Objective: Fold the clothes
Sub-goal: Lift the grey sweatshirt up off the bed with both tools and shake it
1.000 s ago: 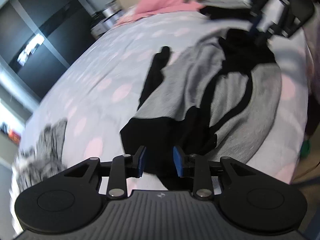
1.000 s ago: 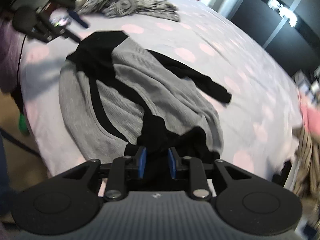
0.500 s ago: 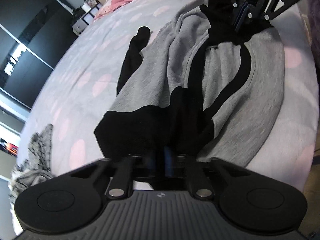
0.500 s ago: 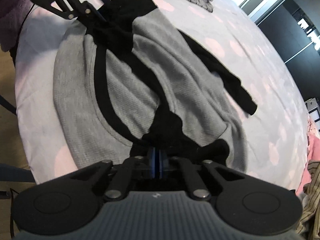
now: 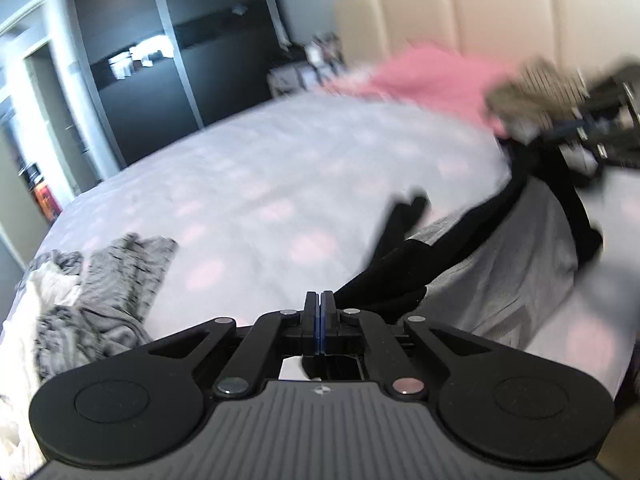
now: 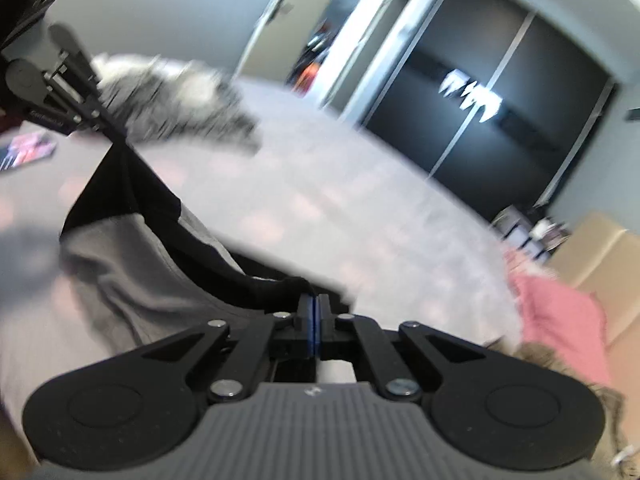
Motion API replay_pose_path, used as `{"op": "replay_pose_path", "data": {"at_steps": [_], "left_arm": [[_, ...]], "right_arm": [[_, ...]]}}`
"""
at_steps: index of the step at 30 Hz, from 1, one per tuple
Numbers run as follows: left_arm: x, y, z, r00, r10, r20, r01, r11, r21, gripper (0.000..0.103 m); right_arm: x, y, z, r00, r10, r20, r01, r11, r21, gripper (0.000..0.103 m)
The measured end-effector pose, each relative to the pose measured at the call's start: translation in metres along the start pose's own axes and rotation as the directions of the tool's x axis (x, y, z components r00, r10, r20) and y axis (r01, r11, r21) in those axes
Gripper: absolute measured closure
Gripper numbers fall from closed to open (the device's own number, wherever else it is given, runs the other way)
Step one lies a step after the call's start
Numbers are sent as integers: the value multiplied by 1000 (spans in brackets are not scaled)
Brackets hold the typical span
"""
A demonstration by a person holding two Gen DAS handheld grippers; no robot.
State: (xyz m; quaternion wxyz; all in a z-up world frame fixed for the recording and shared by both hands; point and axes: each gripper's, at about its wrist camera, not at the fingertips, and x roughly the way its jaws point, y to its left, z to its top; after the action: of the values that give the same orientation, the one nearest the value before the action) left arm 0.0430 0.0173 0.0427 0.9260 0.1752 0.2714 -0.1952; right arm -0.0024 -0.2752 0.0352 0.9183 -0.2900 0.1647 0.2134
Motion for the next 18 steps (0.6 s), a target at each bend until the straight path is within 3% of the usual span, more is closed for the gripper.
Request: {"op": "replay_pose_path", "data": {"at_steps": [4, 9, 11, 13, 14, 16, 18], "left_arm": [[-32, 23, 48, 992, 57, 117, -55, 998, -13, 103], [-85, 36, 112, 955, 126, 269, -132, 991, 5, 103], [-111, 38, 134, 923, 175, 343, -185, 983, -2, 103], [-139, 41, 153, 877, 227, 424, -246, 969, -11, 103], [-153, 43, 162, 863, 222, 455, -242, 970, -15, 103], [-170, 43, 175, 857, 202, 474, -232, 973, 4, 103], [-172, 39, 180, 870, 176, 461, -220, 975, 43, 103]], "right_arm": [[-23, -26, 41, 990, -109, 87, 106, 994, 37, 102], [-62, -57, 100, 951, -219, 217, 209, 975, 69, 102], [-80, -66, 121, 925, -271, 267, 258, 962, 84, 102], [-97, -74, 138, 902, -300, 311, 279, 954, 110, 102], [-106, -78, 146, 890, -312, 332, 287, 950, 124, 102], [-116, -81, 158, 890, -292, 351, 267, 956, 119, 102], [-118, -78, 167, 901, -269, 341, 258, 963, 77, 102]]}}
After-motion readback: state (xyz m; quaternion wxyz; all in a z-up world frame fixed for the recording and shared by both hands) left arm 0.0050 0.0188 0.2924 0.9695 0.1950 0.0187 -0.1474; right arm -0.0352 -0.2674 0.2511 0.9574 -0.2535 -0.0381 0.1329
